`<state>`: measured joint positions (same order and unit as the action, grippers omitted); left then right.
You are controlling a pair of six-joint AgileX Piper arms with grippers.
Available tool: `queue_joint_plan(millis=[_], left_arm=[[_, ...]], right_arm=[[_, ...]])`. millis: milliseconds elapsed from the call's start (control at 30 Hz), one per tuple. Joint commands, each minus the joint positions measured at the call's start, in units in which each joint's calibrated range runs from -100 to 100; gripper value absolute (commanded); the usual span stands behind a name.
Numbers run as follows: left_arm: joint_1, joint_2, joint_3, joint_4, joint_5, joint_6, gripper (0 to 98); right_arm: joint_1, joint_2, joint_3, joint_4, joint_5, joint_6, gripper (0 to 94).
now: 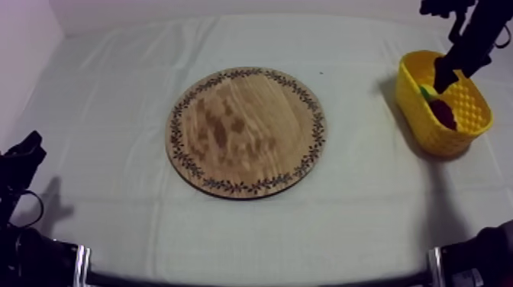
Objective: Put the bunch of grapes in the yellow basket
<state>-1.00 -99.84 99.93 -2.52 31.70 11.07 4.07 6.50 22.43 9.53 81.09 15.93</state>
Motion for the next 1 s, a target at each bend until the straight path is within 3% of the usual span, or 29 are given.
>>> queue_joint_plan(millis=[0,100,500,833,967], left_arm=[[0.0,0.0,0.0,0.01,0.0,0.0,0.0],[0.0,0.0,0.0,0.01,0.0,0.0,0.0],[0.0,0.0,0.0,0.01,0.0,0.0,0.0],[0.0,0.0,0.0,0.01,0.0,0.0,0.0],[0.0,0.0,0.0,0.01,0.0,0.0,0.0]], right_arm=[[-0.1,-2.1,1.2,0.1,-0.9,0.2,85.0],[-0.4,-5.8,3.4,0.1,-2.2,0.4,80.2],[-2.0,-25.3,16.8,-2.3,-6.9,2.7,38.7],[-3.7,-45.4,34.5,-4.3,-15.9,0.1,7.6],[-3.2,-52.5,40.2,-6.4,-19.7,-0.3,2.4]])
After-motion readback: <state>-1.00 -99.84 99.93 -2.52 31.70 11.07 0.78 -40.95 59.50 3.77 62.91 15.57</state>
